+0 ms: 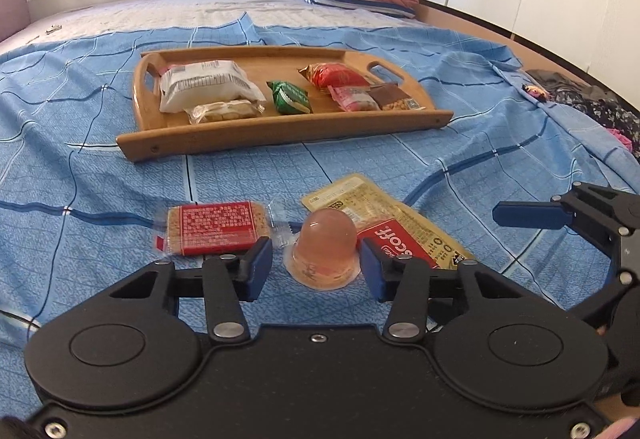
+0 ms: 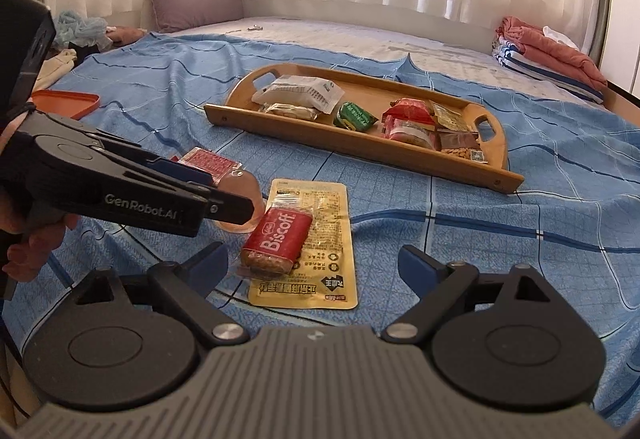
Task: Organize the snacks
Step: 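Grasp the pink jelly cup with the left tool while the right tool grasps the red Biscoff pack, then carry the jelly cup and Biscoff pack over the wooden tray and lower them, then open both tools to release the jelly cup and Biscoff pack onto the tray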
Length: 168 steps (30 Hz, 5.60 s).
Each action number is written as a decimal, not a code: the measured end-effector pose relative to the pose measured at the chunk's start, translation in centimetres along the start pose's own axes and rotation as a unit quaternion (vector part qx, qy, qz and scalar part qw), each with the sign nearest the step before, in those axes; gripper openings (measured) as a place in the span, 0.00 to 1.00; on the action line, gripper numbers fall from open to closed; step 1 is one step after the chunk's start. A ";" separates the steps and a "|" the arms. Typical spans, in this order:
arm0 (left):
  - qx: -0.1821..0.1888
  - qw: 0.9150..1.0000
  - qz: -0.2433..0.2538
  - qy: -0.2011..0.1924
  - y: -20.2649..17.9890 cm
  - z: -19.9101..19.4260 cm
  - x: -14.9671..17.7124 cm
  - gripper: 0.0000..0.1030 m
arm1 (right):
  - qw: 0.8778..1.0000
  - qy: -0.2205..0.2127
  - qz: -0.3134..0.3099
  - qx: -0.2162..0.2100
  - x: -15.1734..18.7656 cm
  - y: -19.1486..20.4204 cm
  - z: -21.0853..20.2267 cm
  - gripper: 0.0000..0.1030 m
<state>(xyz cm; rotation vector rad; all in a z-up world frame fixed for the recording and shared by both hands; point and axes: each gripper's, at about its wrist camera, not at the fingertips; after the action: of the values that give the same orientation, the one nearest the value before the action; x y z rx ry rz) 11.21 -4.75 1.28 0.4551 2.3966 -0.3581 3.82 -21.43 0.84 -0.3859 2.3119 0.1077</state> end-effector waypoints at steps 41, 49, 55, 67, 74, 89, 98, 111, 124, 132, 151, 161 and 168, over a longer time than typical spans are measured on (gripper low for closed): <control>-0.051 0.998 -0.034 -0.028 2.7 -2.2 -0.3 0.33 | 0.998 -0.008 0.048 0.040 -0.8 2.6 2.9 0.50; -0.056 0.997 -0.039 -0.036 3.3 -2.5 -0.7 0.33 | 0.998 -0.024 0.060 0.026 -1.2 2.7 1.7 0.38; -0.062 0.996 -0.044 -0.044 4.0 -2.8 -1.6 0.32 | 0.997 -0.044 0.064 0.027 -2.4 2.4 0.8 0.38; -0.060 0.995 -0.058 -0.063 5.6 -3.5 -6.0 0.32 | 0.991 -0.080 0.088 0.055 -7.2 -1.2 0.2 0.38; -0.040 0.995 -0.062 -0.068 7.2 -3.1 -10.6 0.32 | 0.988 -0.091 0.108 0.062 -11.6 -4.4 0.7 0.38; -0.035 0.994 -0.093 -0.034 11.3 3.8 -21.1 0.32 | 0.986 -0.022 0.161 0.045 -20.4 -10.8 8.8 0.38; -0.051 0.992 -0.119 0.002 13.9 11.0 -24.7 0.32 | 0.987 0.011 0.153 0.046 -22.1 -13.0 14.8 0.38; -0.086 0.986 -0.140 0.020 17.3 17.2 -26.0 0.32 | 0.986 0.061 0.147 0.042 -21.5 -14.4 22.0 0.38; -0.093 0.986 -0.137 0.026 17.6 19.2 -25.5 0.32 | 0.986 0.070 0.145 0.043 -21.1 -14.6 23.7 0.38; -0.098 0.987 -0.126 0.025 17.0 19.6 -25.4 0.33 | 0.985 0.074 0.148 0.040 -21.0 -14.7 24.1 0.38; -0.093 0.988 -0.124 0.019 17.0 19.1 -25.2 0.43 | 0.984 0.066 0.162 0.039 -21.0 -14.8 23.5 0.43; -0.101 0.990 -0.102 -0.001 15.2 14.9 -25.2 0.80 | 0.985 0.043 0.165 0.039 -21.6 -14.1 20.1 0.66; -0.097 0.992 -0.075 -0.010 13.1 10.7 -23.2 0.84 | 0.987 0.023 0.154 0.039 -21.3 -12.6 16.0 0.76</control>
<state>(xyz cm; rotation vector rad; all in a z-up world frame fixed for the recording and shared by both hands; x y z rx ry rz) 39.26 -2.19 6.75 0.1823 2.4222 -0.1916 32.69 -25.10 5.41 0.0124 2.3972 0.1617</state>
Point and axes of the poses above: each gripper's, at about its wrist camera, not at the fingertips, and z roughly the way its jaws point, y to its left, x to its underside, and after that the axes turned 8 degrees about y, right-handed
